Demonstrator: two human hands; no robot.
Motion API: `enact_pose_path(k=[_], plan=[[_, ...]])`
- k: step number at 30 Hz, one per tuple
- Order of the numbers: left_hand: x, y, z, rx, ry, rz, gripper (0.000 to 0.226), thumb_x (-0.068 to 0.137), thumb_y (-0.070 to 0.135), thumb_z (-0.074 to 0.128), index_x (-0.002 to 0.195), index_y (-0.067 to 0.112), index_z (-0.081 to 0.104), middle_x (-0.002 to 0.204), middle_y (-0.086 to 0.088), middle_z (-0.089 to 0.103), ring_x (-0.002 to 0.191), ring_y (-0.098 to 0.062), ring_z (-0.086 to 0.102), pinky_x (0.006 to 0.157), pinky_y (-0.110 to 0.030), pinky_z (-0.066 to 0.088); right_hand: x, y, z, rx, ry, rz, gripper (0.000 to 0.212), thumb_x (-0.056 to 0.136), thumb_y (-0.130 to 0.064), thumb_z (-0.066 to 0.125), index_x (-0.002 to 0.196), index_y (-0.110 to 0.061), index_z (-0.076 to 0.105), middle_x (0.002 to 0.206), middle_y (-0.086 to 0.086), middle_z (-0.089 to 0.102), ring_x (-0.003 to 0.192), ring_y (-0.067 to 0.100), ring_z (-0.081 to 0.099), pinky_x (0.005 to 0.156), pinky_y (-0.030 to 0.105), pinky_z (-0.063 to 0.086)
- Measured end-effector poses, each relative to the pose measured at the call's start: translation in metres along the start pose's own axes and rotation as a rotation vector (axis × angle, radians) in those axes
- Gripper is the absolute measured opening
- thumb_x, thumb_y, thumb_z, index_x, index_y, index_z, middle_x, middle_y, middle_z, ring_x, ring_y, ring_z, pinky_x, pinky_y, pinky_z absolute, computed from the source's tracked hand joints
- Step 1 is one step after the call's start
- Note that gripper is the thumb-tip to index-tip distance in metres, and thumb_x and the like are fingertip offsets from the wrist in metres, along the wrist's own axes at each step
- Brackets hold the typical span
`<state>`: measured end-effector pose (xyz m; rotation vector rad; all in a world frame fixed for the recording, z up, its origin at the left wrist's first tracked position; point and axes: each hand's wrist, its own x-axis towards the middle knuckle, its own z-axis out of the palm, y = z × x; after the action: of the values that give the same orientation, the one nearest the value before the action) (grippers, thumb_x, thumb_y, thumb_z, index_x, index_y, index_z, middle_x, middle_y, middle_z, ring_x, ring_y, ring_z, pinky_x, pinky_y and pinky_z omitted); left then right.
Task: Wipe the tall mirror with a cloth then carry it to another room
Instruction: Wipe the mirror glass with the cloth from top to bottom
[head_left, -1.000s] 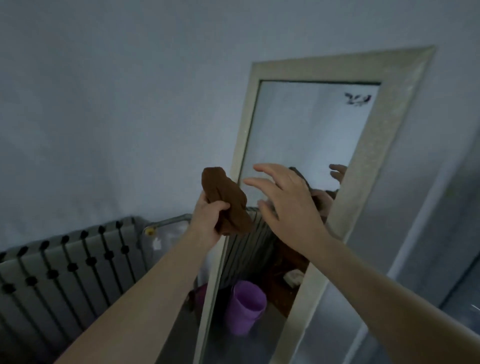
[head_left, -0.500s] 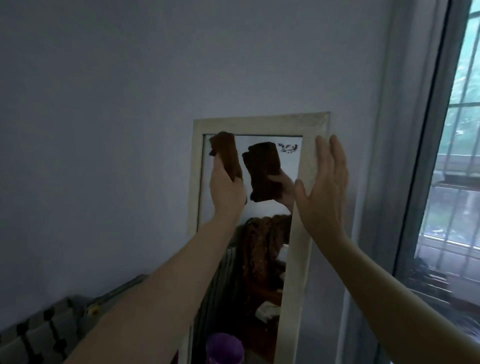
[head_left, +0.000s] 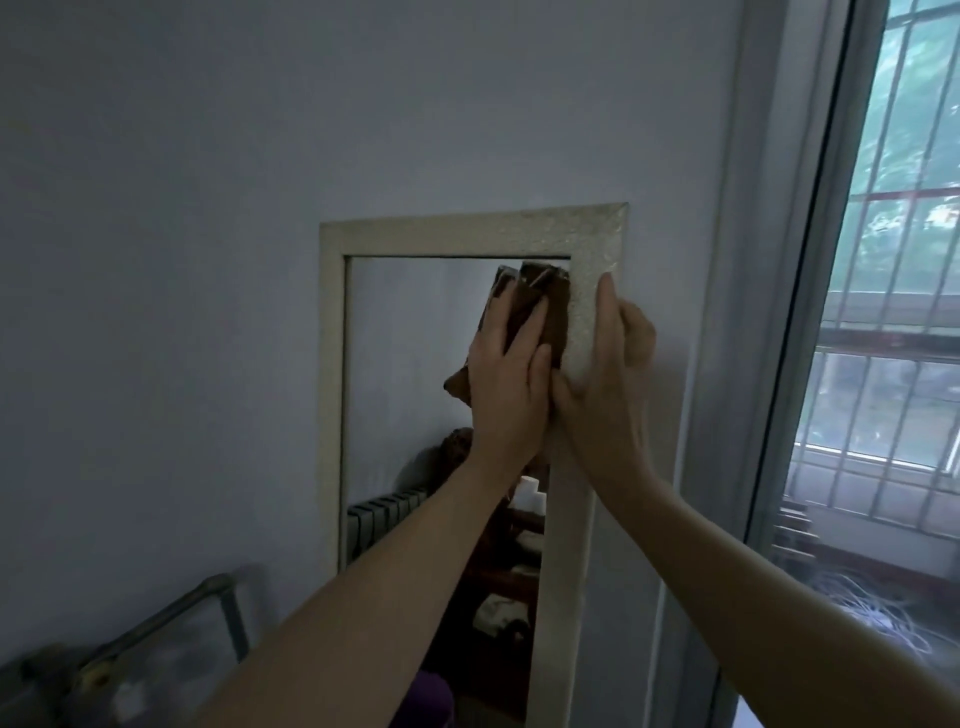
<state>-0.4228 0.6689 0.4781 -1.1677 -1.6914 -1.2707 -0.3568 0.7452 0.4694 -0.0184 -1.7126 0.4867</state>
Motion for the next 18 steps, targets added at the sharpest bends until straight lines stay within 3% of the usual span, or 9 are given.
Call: enact_pose_path(k=[3,5,8,10,12,18], plan=[[0.006,-0.024,-0.006,0.069,0.048,-0.001,0.043,0.096,0.003,0.043,0.137,0.006,0.052,0.152,-0.016,0.036,0.140,-0.026,0.037,0.119,-0.040,0.027,-0.002,0.002,0.000,0.047,-0.042,0.038,0.088,0.078,0.002,0.058,0.152,-0.020,0.015,0.133,0.000,0.024,0.111,0.003,0.035,0.092,0.007,0.033],[0.012,-0.041,-0.014,0.081,0.121,-0.101,0.045,0.095,0.001,0.041,0.139,0.006,0.049,0.152,-0.017,0.035,0.139,-0.027,0.036,0.119,-0.032,0.022,-0.002,0.002,0.000,0.059,-0.056,0.077,0.091,0.076,0.002,0.056,0.151,-0.028,0.015,0.130,-0.002,0.023,0.104,0.011,0.039,0.085,0.011,0.037],[0.028,-0.073,-0.032,0.110,0.219,-0.268,0.046,0.098,0.002,0.035,0.144,0.007,0.041,0.152,-0.019,0.031,0.141,-0.029,0.033,0.117,-0.022,0.017,0.000,0.000,0.000,0.010,-0.071,0.057,0.090,0.073,0.005,0.056,0.150,-0.027,0.019,0.131,0.007,0.030,0.094,0.005,0.034,0.076,0.001,0.034],[0.039,-0.095,-0.048,0.137,0.241,-0.344,0.047,0.101,0.004,0.032,0.147,0.010,0.035,0.154,-0.018,0.028,0.141,-0.029,0.032,0.119,-0.025,0.018,0.002,-0.001,0.000,-0.028,-0.083,0.029,0.087,0.074,0.005,0.056,0.149,-0.024,0.023,0.132,0.014,0.033,0.093,0.002,0.030,0.079,-0.003,0.031],[0.045,-0.114,-0.062,0.154,0.245,-0.392,0.048,0.102,0.005,0.030,0.149,0.012,0.032,0.153,-0.018,0.028,0.140,-0.029,0.033,0.120,-0.032,0.020,0.001,-0.001,0.000,-0.023,-0.111,0.034,0.085,0.076,0.003,0.057,0.149,-0.026,0.023,0.135,0.014,0.031,0.098,0.000,0.029,0.083,-0.006,0.027],[0.048,-0.118,-0.063,0.114,0.244,-0.511,0.049,0.103,0.008,0.027,0.152,0.012,0.022,0.157,-0.016,0.023,0.143,-0.026,0.029,0.118,-0.023,0.016,0.000,-0.002,-0.001,0.003,-0.114,0.045,0.085,0.077,0.002,0.056,0.149,-0.026,0.022,0.133,0.012,0.032,0.097,0.000,0.030,0.083,-0.005,0.027]])
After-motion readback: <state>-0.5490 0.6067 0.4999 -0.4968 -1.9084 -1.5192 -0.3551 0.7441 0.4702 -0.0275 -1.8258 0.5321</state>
